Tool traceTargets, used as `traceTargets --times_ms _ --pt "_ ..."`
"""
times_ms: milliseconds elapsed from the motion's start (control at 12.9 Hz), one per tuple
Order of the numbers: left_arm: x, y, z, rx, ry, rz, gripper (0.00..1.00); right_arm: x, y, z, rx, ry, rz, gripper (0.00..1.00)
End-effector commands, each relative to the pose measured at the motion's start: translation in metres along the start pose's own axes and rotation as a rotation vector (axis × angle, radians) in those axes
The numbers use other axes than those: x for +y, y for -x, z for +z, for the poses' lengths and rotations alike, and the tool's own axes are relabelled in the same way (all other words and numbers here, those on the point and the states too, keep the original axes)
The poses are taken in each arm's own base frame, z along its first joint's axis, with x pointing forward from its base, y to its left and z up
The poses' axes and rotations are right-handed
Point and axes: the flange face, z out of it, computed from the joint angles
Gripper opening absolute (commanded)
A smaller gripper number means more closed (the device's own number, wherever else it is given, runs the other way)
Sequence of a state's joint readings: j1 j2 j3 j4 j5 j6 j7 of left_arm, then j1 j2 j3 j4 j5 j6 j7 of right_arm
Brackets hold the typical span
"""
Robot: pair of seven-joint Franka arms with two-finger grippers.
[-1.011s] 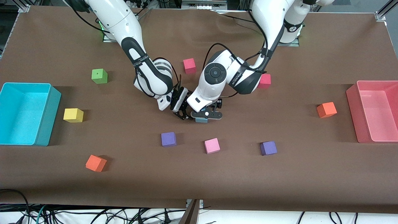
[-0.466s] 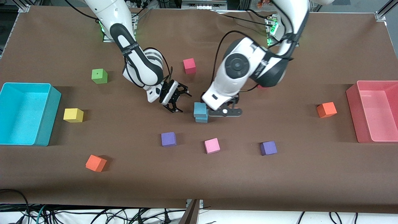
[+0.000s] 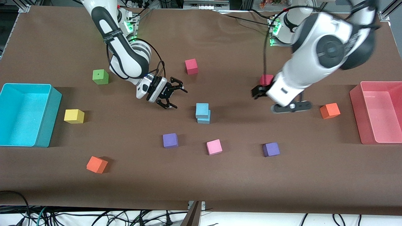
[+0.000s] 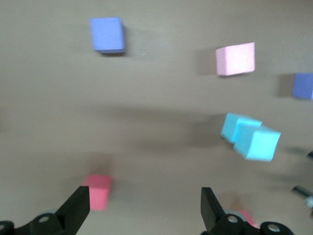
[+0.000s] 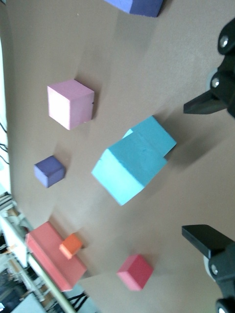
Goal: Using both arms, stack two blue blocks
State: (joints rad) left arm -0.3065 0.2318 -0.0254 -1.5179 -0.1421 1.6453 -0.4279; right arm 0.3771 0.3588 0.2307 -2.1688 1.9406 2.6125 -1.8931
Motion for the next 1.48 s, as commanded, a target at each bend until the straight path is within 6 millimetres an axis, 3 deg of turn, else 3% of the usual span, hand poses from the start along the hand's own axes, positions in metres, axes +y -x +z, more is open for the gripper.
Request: traceTargets --times_ms 0,311,622,1011,1399 --pt "-0.056 0.023 -0.040 -0.006 -0.046 0.062 1.00 -0.004 -0.005 -0.019 0.030 -0.065 0.090 1.00" --pt "-0.108 0.041 -0.073 0.026 -0.146 0.143 1.00 0.008 -0.030 -0.046 -0.028 -0.239 0.193 1.00" --pt "-0.133 0.043 -0.073 0.023 -0.185 0.132 1.00 0.021 -0.044 -0.078 -0.177 -0.328 0.225 1.00" --pt "-0.133 0.044 -0.072 0.020 -0.185 0.118 1.00 0.046 -0.054 -0.133 -0.455 -0.327 0.176 1.00" --pt "-0.133 0.044 -0.072 0.011 -0.183 0.113 1.00 0.036 -0.088 -0.188 -0.739 -0.127 0.243 1.00"
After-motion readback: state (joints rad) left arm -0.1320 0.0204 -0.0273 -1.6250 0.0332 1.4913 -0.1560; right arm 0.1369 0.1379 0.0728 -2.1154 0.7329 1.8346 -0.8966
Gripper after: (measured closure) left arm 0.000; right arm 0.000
